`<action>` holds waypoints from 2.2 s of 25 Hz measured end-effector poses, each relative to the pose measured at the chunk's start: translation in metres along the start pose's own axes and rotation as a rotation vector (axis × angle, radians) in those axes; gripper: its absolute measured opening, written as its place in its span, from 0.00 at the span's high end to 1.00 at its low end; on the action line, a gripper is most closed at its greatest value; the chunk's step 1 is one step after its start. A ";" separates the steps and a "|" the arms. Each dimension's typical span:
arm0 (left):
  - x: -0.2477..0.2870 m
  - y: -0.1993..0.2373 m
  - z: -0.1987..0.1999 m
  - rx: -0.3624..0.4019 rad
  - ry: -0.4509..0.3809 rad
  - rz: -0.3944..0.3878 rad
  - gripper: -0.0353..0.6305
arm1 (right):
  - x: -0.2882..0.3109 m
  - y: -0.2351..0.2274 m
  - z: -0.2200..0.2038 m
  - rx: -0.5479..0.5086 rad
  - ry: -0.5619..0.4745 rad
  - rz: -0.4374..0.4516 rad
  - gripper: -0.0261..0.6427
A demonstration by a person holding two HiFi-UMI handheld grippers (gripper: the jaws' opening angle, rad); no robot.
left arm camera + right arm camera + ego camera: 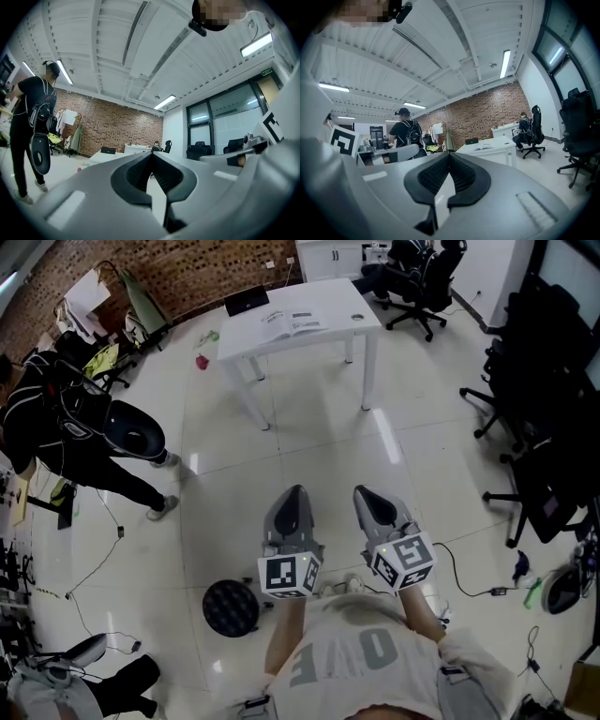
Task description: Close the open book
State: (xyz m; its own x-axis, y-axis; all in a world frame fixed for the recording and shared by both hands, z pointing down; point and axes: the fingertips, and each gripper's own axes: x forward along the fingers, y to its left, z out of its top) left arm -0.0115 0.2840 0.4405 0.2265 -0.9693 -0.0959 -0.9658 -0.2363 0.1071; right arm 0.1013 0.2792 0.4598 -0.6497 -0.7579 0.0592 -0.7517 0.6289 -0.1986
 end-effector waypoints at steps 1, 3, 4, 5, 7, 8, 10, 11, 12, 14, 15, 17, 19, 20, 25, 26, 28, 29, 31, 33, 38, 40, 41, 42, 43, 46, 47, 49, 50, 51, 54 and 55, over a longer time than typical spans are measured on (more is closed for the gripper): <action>0.001 -0.001 0.000 0.003 0.000 0.000 0.93 | 0.000 -0.002 0.001 0.002 -0.001 0.002 0.95; 0.003 -0.003 -0.001 0.006 0.001 0.001 0.93 | 0.000 -0.005 0.001 0.004 -0.001 0.007 0.95; 0.004 -0.003 -0.002 0.005 0.001 0.004 0.93 | 0.001 -0.006 0.001 0.005 0.001 0.009 0.95; 0.005 -0.002 -0.003 0.003 0.002 0.007 0.93 | 0.002 -0.007 0.000 0.007 0.004 0.013 0.95; 0.006 -0.001 -0.006 -0.001 0.004 0.016 0.93 | 0.003 -0.008 -0.003 0.010 0.010 0.019 0.95; 0.006 0.000 -0.008 -0.001 0.004 0.022 0.93 | 0.004 -0.009 -0.005 0.011 0.012 0.022 0.95; 0.007 0.000 -0.011 0.003 0.007 0.031 0.93 | 0.005 -0.013 -0.008 0.014 0.012 0.023 0.95; 0.008 0.000 -0.013 0.005 0.010 0.033 0.93 | 0.005 -0.016 -0.009 0.017 0.013 0.021 0.95; 0.009 0.000 -0.014 0.006 0.012 0.035 0.93 | 0.007 -0.020 -0.011 0.021 0.015 0.018 0.95; 0.012 0.000 -0.017 0.005 0.018 0.038 0.93 | 0.010 -0.026 -0.015 0.032 0.026 0.015 0.95; 0.014 0.001 -0.020 0.000 0.023 0.041 0.93 | 0.012 -0.027 -0.018 0.038 0.035 0.017 0.95; 0.020 0.004 -0.027 -0.012 0.036 0.044 0.93 | 0.016 -0.030 -0.025 0.044 0.052 0.024 0.95; 0.032 0.009 -0.034 -0.015 0.046 0.041 0.93 | 0.025 -0.036 -0.031 0.049 0.067 0.028 0.95; 0.040 0.013 -0.037 -0.014 0.049 0.038 0.93 | 0.032 -0.040 -0.035 0.054 0.075 0.028 0.95; 0.097 0.045 -0.049 -0.029 0.038 0.038 0.93 | 0.088 -0.069 -0.043 0.055 0.099 0.030 0.95; 0.113 0.056 -0.050 -0.034 0.035 0.040 0.93 | 0.105 -0.075 -0.041 0.051 0.097 0.032 0.95; 0.146 0.081 -0.052 -0.045 0.035 0.046 0.93 | 0.143 -0.088 -0.033 0.044 0.091 0.031 0.95; 0.164 0.094 -0.051 -0.049 0.035 0.049 0.93 | 0.163 -0.095 -0.026 0.043 0.086 0.029 0.95; 0.201 0.121 -0.045 -0.048 0.034 0.053 0.93 | 0.207 -0.108 -0.008 0.044 0.069 0.029 0.95; 0.240 0.148 -0.040 -0.039 0.032 0.047 0.93 | 0.253 -0.120 0.012 0.056 0.040 0.030 0.95; 0.336 0.210 -0.018 -0.026 0.014 0.004 0.93 | 0.364 -0.146 0.054 0.119 -0.041 0.057 0.95; 0.369 0.231 -0.013 -0.017 0.015 0.005 0.93 | 0.399 -0.155 0.065 0.124 -0.057 0.068 0.95; 0.384 0.242 -0.013 -0.020 0.018 0.010 0.93 | 0.415 -0.161 0.069 0.121 -0.058 0.065 0.95; 0.397 0.252 -0.016 -0.030 0.021 0.015 0.93 | 0.430 -0.168 0.070 0.121 -0.054 0.059 0.95; 0.410 0.260 -0.019 -0.040 0.026 0.018 0.93 | 0.444 -0.175 0.069 0.127 -0.048 0.053 0.95; 0.444 0.271 -0.033 -0.052 0.043 0.020 0.93 | 0.474 -0.200 0.064 0.170 -0.033 0.053 0.95; 0.454 0.272 -0.038 -0.057 0.045 0.022 0.93 | 0.481 -0.208 0.063 0.178 -0.031 0.057 0.92; 0.470 0.273 -0.045 -0.069 0.044 0.031 0.93 | 0.492 -0.221 0.059 0.181 -0.026 0.063 0.86; 0.480 0.273 -0.048 -0.070 0.042 0.033 0.93 | 0.499 -0.229 0.057 0.181 -0.022 0.064 0.86; 0.491 0.273 -0.049 -0.066 0.038 0.033 0.93 | 0.509 -0.238 0.056 0.183 -0.018 0.066 0.85; 0.536 0.278 -0.048 -0.040 0.017 0.026 0.93 | 0.546 -0.269 0.056 0.184 -0.008 0.070 0.81; 0.551 0.281 -0.048 -0.034 0.010 0.027 0.93 | 0.559 -0.278 0.056 0.177 -0.006 0.073 0.81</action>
State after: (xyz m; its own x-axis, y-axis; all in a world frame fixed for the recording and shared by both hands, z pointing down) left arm -0.1523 -0.3201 0.4657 0.2020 -0.9759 -0.0822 -0.9668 -0.2121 0.1427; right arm -0.0465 -0.3284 0.4934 -0.7005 -0.7129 0.0328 -0.6709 0.6420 -0.3712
